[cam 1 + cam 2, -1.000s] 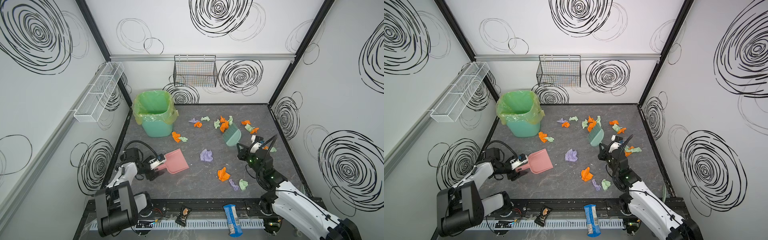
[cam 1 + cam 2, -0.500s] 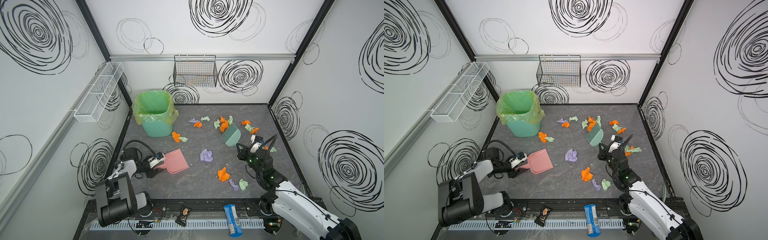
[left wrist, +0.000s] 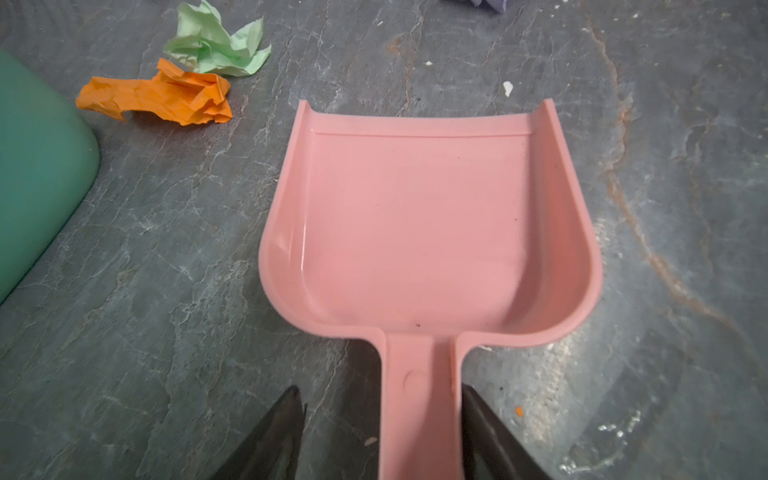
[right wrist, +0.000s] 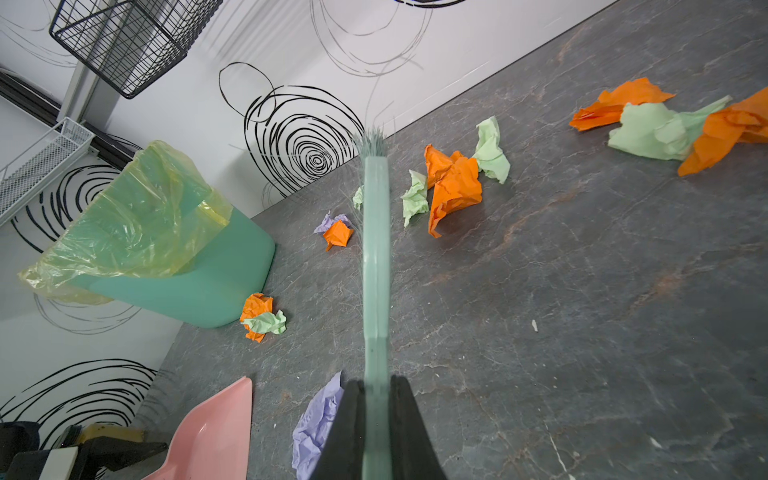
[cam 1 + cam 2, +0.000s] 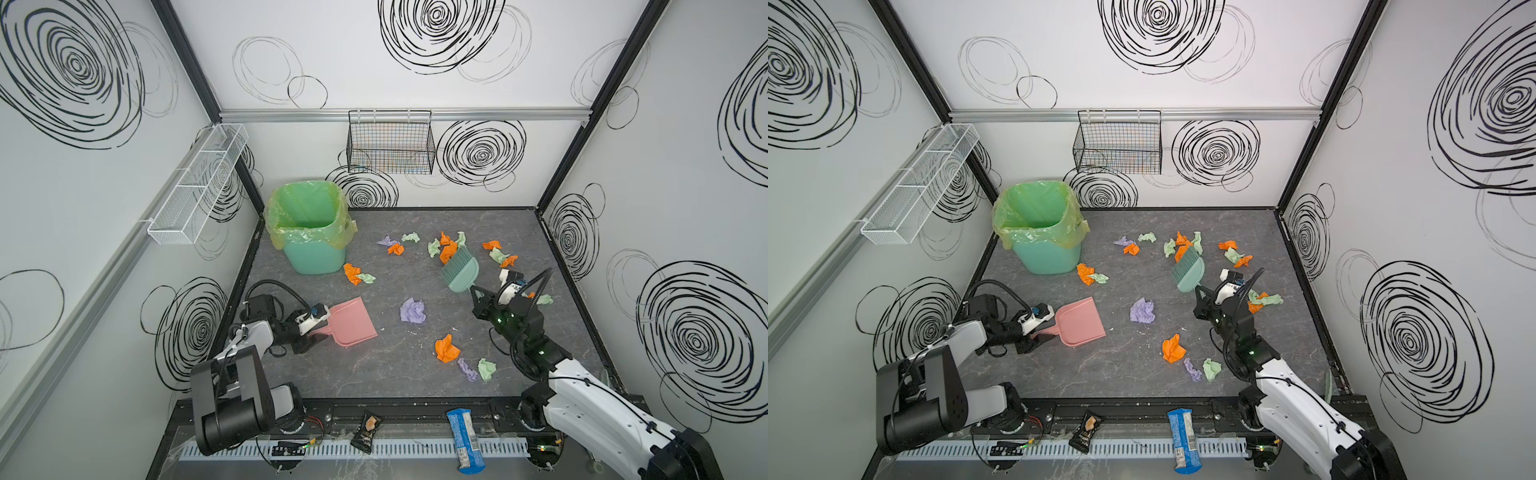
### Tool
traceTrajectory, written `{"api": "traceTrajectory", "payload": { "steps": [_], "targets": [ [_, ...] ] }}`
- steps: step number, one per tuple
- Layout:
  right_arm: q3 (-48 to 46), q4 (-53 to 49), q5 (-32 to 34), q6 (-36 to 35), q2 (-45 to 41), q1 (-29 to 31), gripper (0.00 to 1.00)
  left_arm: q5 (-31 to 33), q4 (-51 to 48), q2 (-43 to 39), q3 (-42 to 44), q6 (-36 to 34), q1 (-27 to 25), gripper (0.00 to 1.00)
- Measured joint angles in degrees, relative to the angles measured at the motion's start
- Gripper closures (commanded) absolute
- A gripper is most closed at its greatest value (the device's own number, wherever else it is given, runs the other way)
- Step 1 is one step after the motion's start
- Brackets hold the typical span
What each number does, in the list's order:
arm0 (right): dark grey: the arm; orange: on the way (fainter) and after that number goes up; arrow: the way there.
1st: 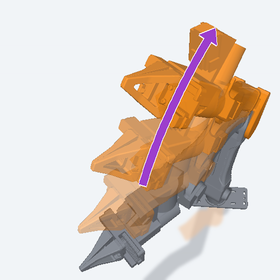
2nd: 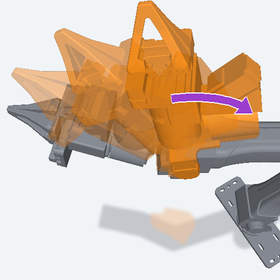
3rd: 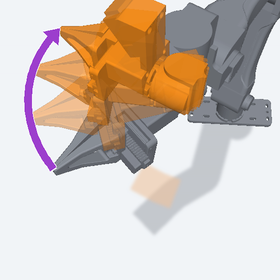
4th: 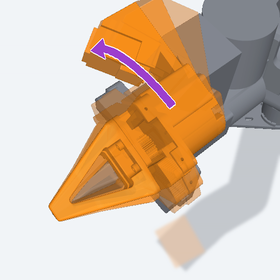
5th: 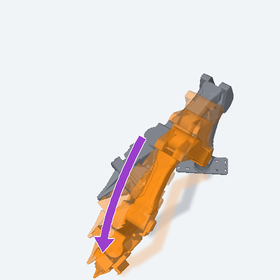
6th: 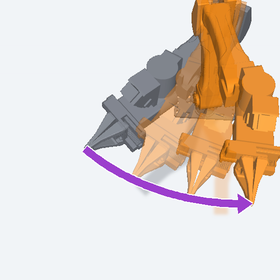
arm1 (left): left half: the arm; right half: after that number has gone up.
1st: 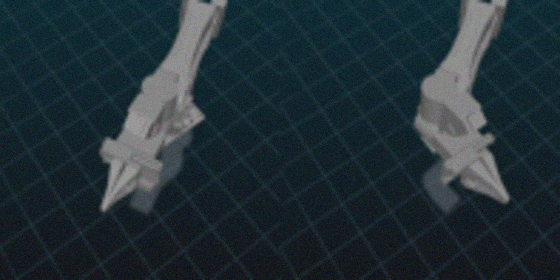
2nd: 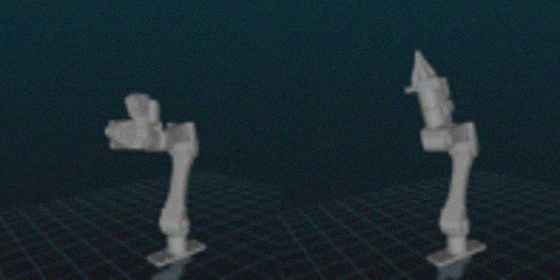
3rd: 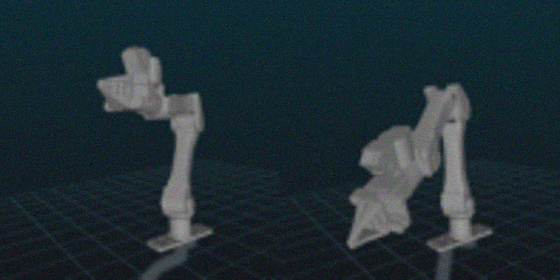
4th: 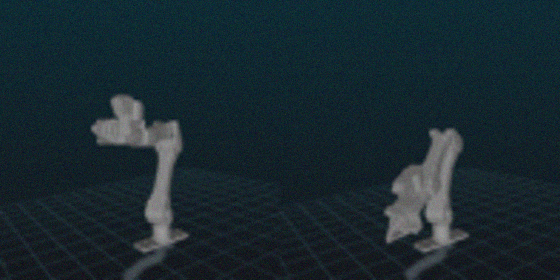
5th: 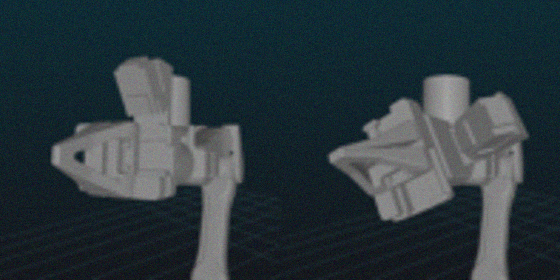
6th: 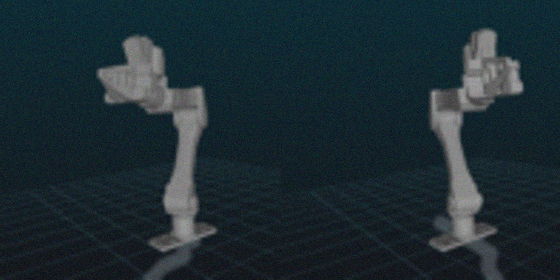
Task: Sweep away the paper scraps from the table
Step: 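Grasp the pink dustpan handle with the left gripper while the right gripper holds the brush, then move the green brush with the right gripper toward the scraps farthest from the robot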
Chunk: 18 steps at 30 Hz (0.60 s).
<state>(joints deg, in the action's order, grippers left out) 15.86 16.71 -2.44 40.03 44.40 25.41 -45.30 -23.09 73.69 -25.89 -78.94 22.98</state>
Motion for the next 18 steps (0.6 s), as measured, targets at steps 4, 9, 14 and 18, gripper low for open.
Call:
{"api": "traceTrajectory", "payload": {
  "steps": [4, 9, 14, 18],
  "targets": [
    [0.0, 0.35, -0.22, 0.07, 0.42, 0.0, 1.0, -0.09, 0.59, 0.09, 0.0, -0.37, -0.04, 0.37],
    [0.0, 0.5, -0.22, 0.11, 0.74, 0.0, 1.0, -0.61, 0.57, 0.33, 0.0, -2.23, -0.15, 0.44],
    [0.0, 1.05, -0.52, 0.24, 1.38, 0.0, 1.0, -0.81, 0.44, 0.83, 0.0, -4.57, -0.83, 0.49],
    [0.0, 1.86, -0.87, 0.28, 1.9, -0.04, 1.0, -0.87, -0.48, 2.34, -0.09, -6.01, -0.85, 0.49]
  ]
}}
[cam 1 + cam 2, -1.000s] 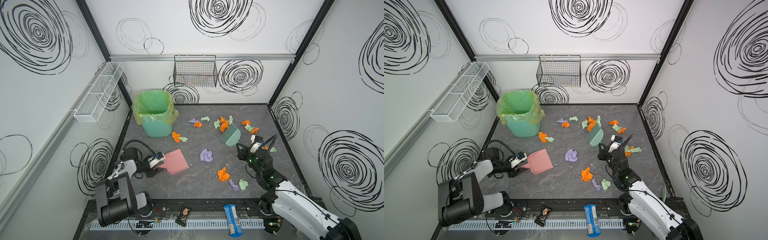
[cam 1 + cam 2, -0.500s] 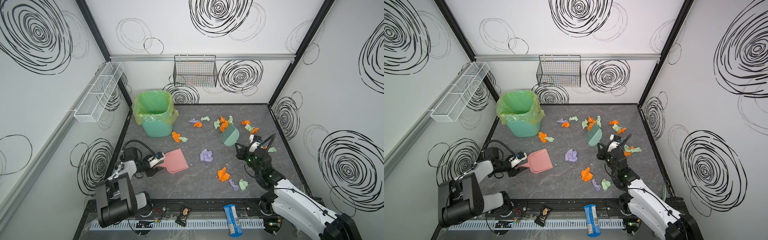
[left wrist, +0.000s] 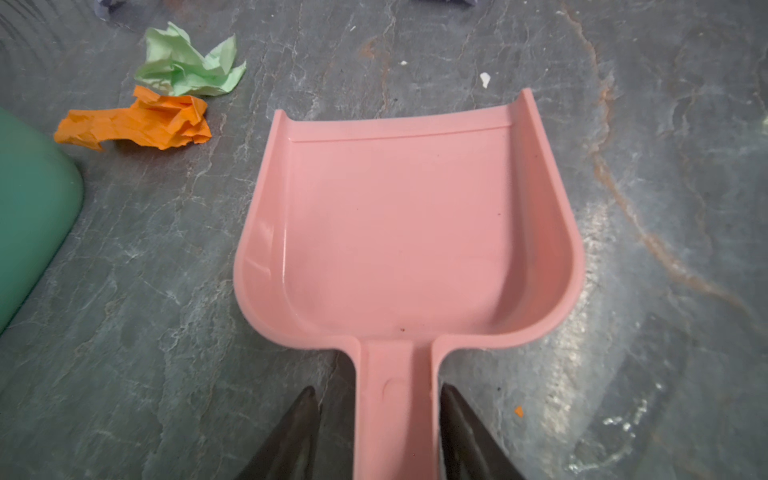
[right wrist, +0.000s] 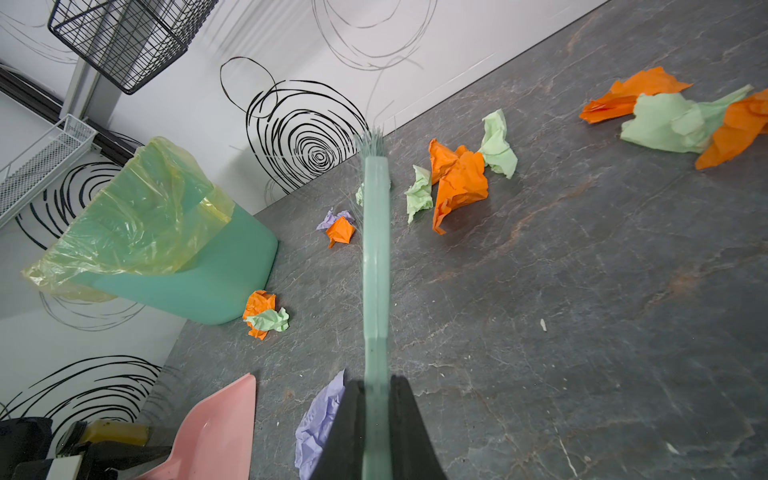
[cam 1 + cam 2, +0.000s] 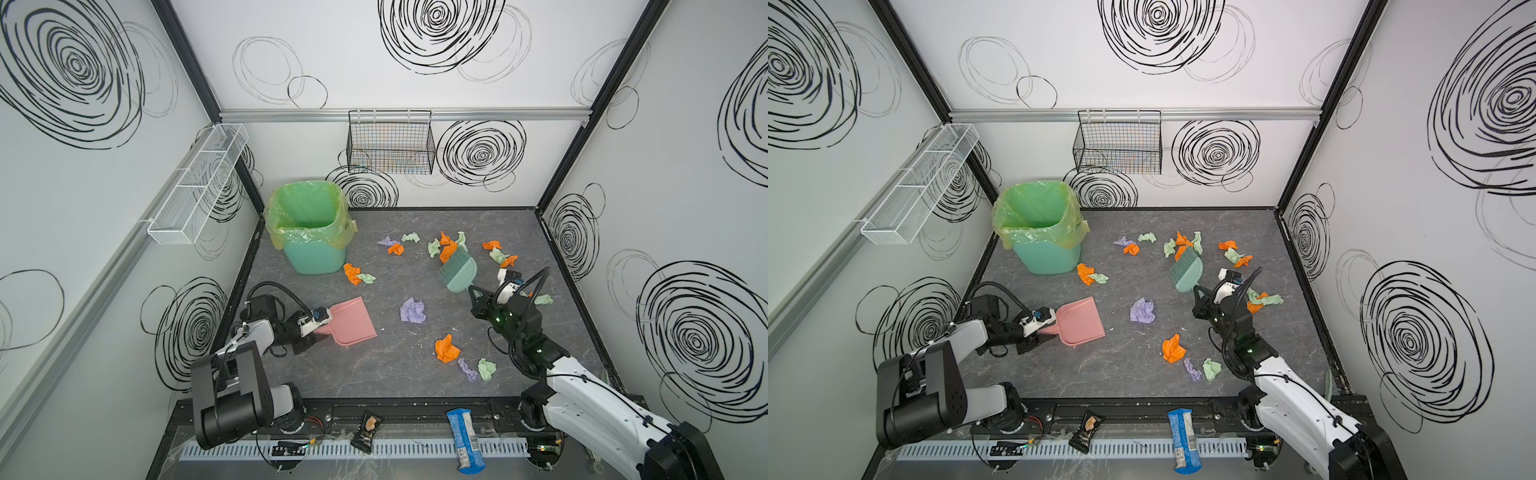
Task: Sweep away the paper scraps from the table
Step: 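Move the green brush with the right gripper toward the scraps farthest from the robot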
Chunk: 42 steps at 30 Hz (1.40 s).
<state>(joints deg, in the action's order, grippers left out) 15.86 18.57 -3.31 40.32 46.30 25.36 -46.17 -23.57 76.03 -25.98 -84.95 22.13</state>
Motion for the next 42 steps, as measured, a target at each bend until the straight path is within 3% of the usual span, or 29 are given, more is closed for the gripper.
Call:
{"api": "traceTrajectory", "payload": {
  "steps": [11, 18, 19, 20, 21, 34, 42],
  "targets": [
    [0.0, 1.11, -1.38, 0.72, 1.51, 0.0, 1.0, -0.52, -2.03, 1.4, -0.92, -2.34, 0.24, 0.57],
    [0.0, 1.51, -1.62, 1.07, 1.51, 0.0, 1.0, -1.44, -2.01, 0.59, -0.92, -3.28, 0.52, 0.73],
    [0.0, 1.51, -1.66, 1.07, 1.51, 0.0, 1.0, -1.49, -2.01, 0.57, -0.9, -3.34, 0.55, 0.78],
    [0.0, 1.51, -1.68, 1.07, 1.51, 0.0, 1.0, -1.49, -2.01, 0.52, -0.92, -3.32, 0.55, 0.93],
    [0.0, 1.53, -1.7, 1.09, 1.51, 0.0, 1.0, -1.49, -2.01, 0.52, -0.92, -3.34, 0.55, 1.0],
    [2.32, -1.86, -2.95, 0.81, 3.48, 0.0, 1.0, -1.97, -6.71, -0.46, -2.86, -1.84, 1.73, 1.0],
    [20.2, -3.67, -17.07, 4.74, 21.14, -0.13, 1.0, -2.67, -13.42, -5.27, -4.26, -2.32, 4.68, 1.0]
  ]
}}
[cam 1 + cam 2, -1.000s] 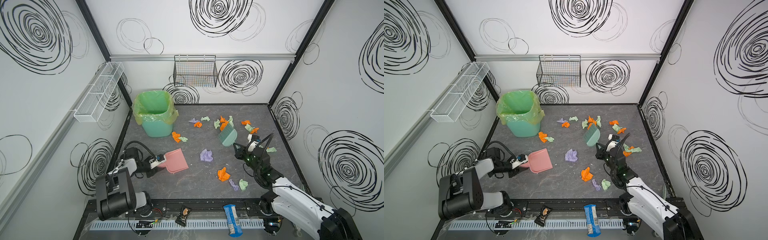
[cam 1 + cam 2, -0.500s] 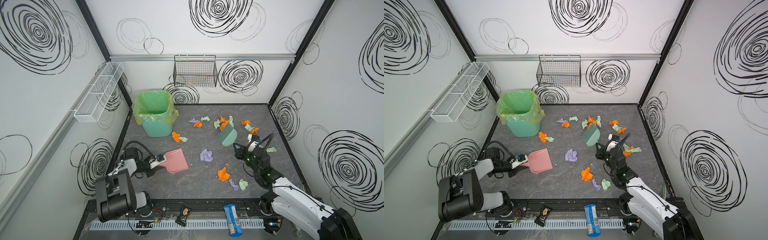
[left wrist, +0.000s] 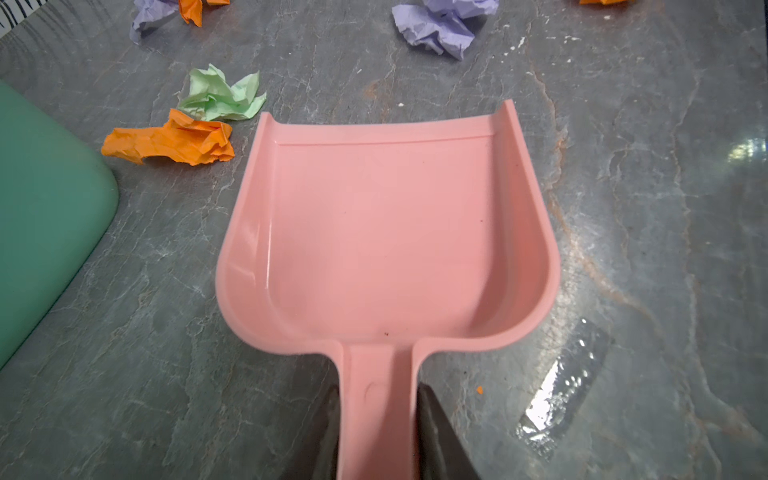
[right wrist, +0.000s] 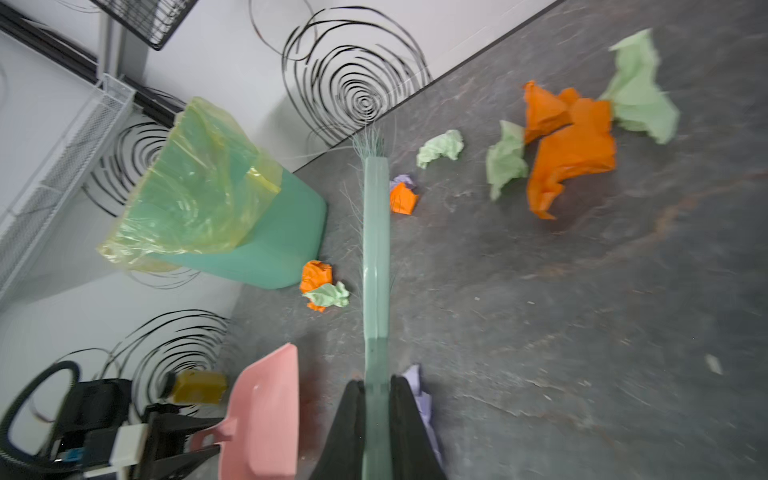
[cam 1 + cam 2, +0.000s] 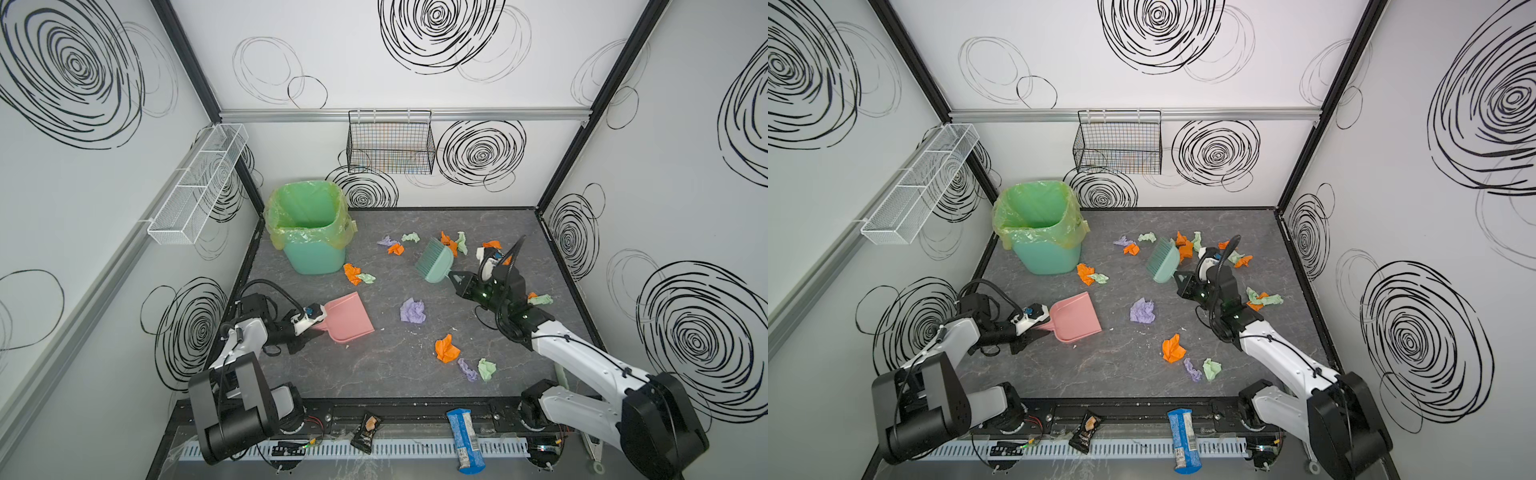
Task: Sweep away the paper scraps from the table
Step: 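Move the green brush with the right gripper toward the scraps farthest from the robot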
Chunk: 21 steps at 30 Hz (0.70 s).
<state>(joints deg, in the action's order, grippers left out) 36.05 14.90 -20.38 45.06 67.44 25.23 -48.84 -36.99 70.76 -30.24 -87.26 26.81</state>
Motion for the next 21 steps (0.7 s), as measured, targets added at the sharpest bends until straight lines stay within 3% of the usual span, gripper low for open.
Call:
{"api": "traceTrajectory", "payload": {
  "steps": [9, 21],
  "targets": [
    [19.02, 4.11, -18.38, 10.03, 26.71, 1.49, 1.0, -0.15, -7.17, -0.17, -0.44, -5.16, 5.27, 1.0],
    [31.76, 10.73, -27.04, 21.05, 46.97, 7.58, 1.0, -0.72, -12.79, 1.73, -2.03, -11.69, 9.99, 1.0]
  ]
}}
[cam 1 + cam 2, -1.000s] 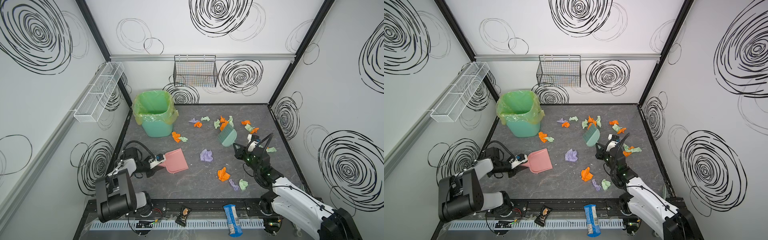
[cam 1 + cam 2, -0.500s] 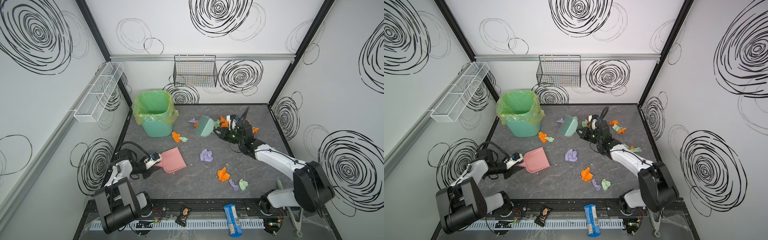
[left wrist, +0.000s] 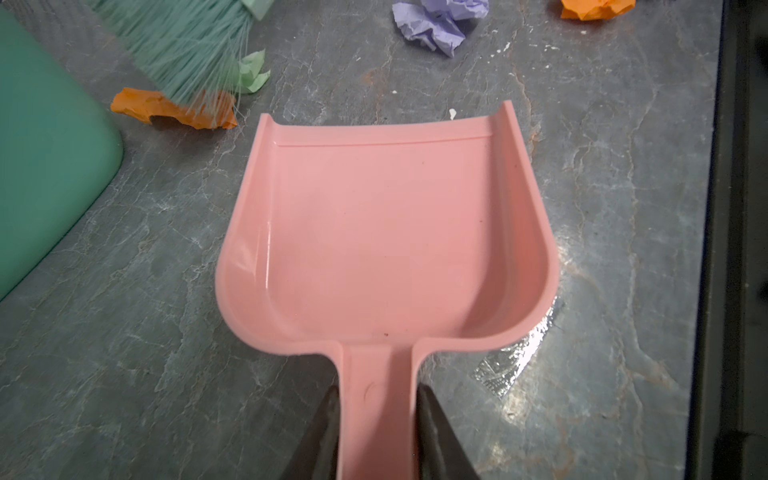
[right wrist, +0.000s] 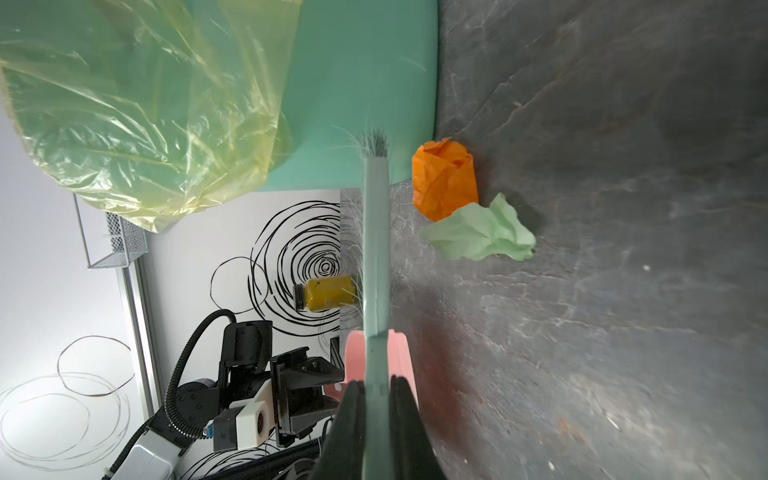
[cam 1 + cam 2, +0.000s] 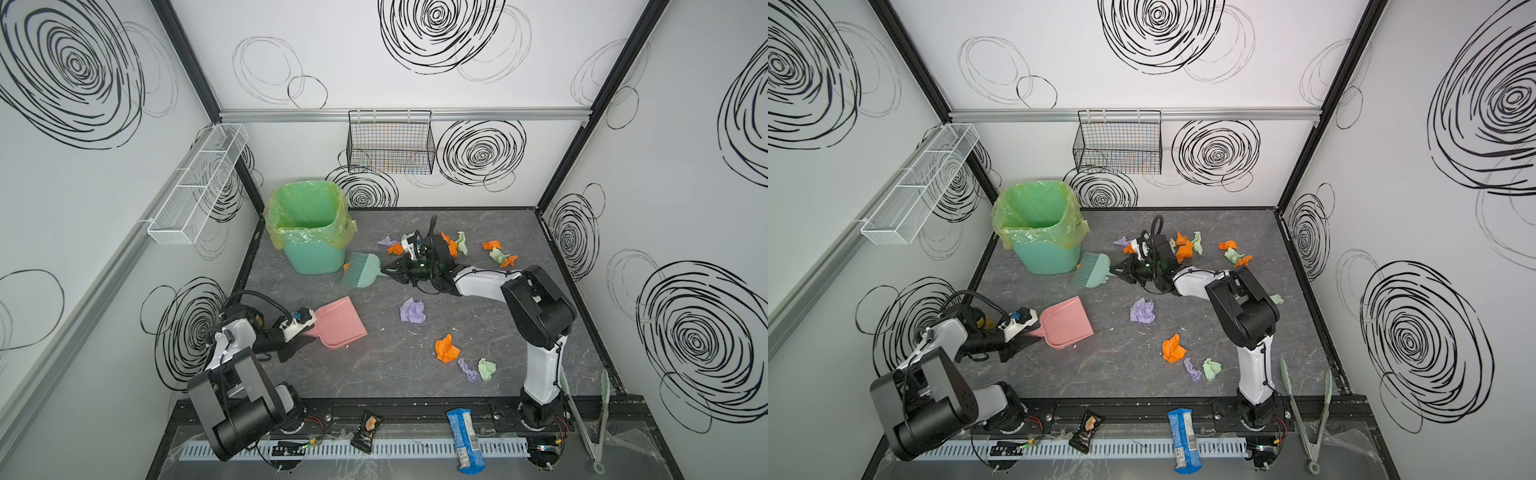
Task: Sweep away the paper scraps from the table
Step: 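Move the green brush with the right gripper toward the scraps farthest from the robot, then sweep the scraps with the right gripper's brush toward the pink dustpan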
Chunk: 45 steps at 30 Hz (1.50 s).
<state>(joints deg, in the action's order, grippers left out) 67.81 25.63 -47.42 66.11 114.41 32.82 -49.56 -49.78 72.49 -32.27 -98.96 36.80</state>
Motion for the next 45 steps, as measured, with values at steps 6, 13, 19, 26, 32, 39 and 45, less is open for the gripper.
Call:
{"api": "traceTrajectory", "payload": {
  "steps": [6, 13, 19, 26, 32, 39, 45],
  "targets": [
    [3.19, -1.07, -0.63, 1.18, 5.27, -1.25, 1.0, -0.63, -1.46, 1.64, -0.15, -2.12, 1.16, 1.0],
    [1.49, -5.46, -1.03, -0.61, 5.84, -3.3, 1.0, -1.11, -1.88, 2.62, -0.55, -3.56, 1.86, 1.0],
    [-9.25, -8.87, -0.94, -4.87, -3.78, -5.75, 1.0, -1.57, -1.81, 2.84, -0.55, -3.93, 1.9, 1.0],
    [-25.75, -14.03, -0.11, -10.08, -19.87, -10.4, 1.0, -2.05, -1.75, 3.19, -0.55, -3.93, 1.88, 1.0],
    [-31.1, -23.28, 1.97, -12.9, -33.86, -13.49, 1.0, -2.21, -1.09, 3.28, -0.55, -3.23, 1.11, 1.0],
    [-24.02, -26.1, 3.13, -12.24, -39.3, -14.49, 1.0, -2.64, 0.37, 2.54, -0.52, -0.33, -1.07, 1.0],
    [-12.76, -17.11, 5.01, -8.0, -30.93, -14.78, 1.0, -2.89, 1.64, 0.39, -0.5, 1.86, -2.29, 1.0]
  ]
}}
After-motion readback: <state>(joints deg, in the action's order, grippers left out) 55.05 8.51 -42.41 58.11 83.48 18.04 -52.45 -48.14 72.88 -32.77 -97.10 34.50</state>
